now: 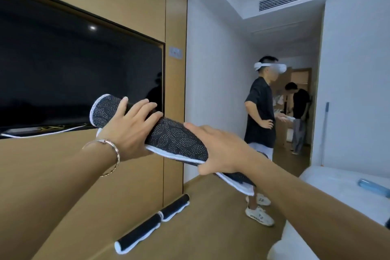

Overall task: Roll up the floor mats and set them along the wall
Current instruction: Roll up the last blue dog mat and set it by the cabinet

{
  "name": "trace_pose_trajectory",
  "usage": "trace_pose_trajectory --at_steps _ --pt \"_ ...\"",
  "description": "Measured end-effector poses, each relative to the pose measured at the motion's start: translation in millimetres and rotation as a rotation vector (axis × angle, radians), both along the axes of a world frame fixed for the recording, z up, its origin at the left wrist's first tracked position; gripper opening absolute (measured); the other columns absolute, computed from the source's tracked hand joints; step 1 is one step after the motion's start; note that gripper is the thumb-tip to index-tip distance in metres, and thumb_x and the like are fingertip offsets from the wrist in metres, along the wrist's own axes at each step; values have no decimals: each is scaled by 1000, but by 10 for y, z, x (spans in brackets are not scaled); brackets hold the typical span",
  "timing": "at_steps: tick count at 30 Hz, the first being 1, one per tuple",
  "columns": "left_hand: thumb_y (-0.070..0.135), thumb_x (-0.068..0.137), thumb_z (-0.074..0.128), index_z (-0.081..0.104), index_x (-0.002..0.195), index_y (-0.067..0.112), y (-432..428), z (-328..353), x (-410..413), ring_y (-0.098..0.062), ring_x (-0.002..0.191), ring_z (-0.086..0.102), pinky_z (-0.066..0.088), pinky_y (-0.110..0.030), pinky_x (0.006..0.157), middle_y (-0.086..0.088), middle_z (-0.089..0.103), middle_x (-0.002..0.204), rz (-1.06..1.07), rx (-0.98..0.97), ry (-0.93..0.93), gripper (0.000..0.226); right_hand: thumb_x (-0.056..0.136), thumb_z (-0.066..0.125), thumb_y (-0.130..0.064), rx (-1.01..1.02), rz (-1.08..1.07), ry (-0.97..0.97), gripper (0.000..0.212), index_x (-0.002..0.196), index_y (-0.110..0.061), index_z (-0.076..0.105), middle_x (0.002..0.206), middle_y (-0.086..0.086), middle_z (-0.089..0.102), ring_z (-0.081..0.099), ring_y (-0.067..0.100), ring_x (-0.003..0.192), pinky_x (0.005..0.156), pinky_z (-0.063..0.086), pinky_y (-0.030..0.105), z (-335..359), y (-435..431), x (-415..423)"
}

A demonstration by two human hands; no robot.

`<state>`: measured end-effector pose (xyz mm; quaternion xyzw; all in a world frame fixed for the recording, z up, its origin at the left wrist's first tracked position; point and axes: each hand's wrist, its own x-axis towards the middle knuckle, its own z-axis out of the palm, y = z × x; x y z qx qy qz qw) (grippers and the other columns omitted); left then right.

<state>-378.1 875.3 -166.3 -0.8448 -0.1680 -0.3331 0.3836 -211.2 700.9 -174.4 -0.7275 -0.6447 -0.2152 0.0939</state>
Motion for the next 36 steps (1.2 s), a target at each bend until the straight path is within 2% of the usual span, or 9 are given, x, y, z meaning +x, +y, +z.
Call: trace_pose_trajectory --at_steps 3,6,9,13,20,23,26,30,36 --pt "70 59 43 55 109 14 152 -50 -300 -23 109 60 40 -48 98 -1 62 111 83 -85 89 76 66 70 -37 -57 56 -41 105 146 -40 3 130 -6 43 51 18 105 77 47 34 -50 305 -119" --pt "74 64 49 50 110 21 389 -218 -560 -18 102 58 43 -38 92 6 60 106 232 -203 118 70 67 69 -44 -38 75 -40 104 148 -36 5 129 -5 45 49 18 108 82 45 33 -169 716 -163" --pt "73 66 54 47 112 20 701 -447 -772 -20 105 54 42 -40 92 4 58 109 297 -251 122 70 70 67 -53 -30 70 5 102 150 -30 9 132 -4 43 45 17 115 87 36 31 -379 1129 -166" --pt "73 72 51 43 124 18 1108 -812 -949 -22 109 53 39 -41 95 2 56 117 338 -265 207 76 69 70 -56 -208 98 117 103 150 -34 10 134 -7 40 42 15 119 84 34 28 -739 1590 -185" --pt "83 61 36 53 110 9 1863 -1571 -879 -27 84 63 51 -40 73 -7 65 97 404 -296 374 90 66 75 -52 -423 105 355 103 146 -40 12 133 -11 41 44 16 119 96 42 36 -1564 2424 31" --pt "79 67 40 46 113 10 2280 -2375 -766 -28 80 62 51 -41 69 -8 63 93 395 -384 416 84 71 75 -45 -547 100 389 100 146 -39 10 136 -8 38 40 19 125 99 39 38 -2289 2868 170" --pt "68 72 43 32 129 22 2702 -3354 -575 -27 95 57 47 -44 80 -4 57 109 450 -622 439 74 76 72 -43 -613 98 308 96 148 -32 9 142 -2 35 36 22 128 102 33 36 -3182 3438 315" --pt "60 72 58 13 141 31 3657 -4749 -289 -26 111 43 45 -45 88 -2 38 124 588 -892 506 87 79 67 -43 -680 150 215 93 149 -28 8 141 1 36 35 23 129 109 26 39 -4639 4561 472" --pt "69 73 56 19 138 26 5094 -6758 -224 -25 113 42 43 -47 91 -4 38 127 708 -962 616 86 84 60 -37 -746 200 216 83 148 -28 8 141 0 34 33 24 130 112 22 41 -6883 6119 518"
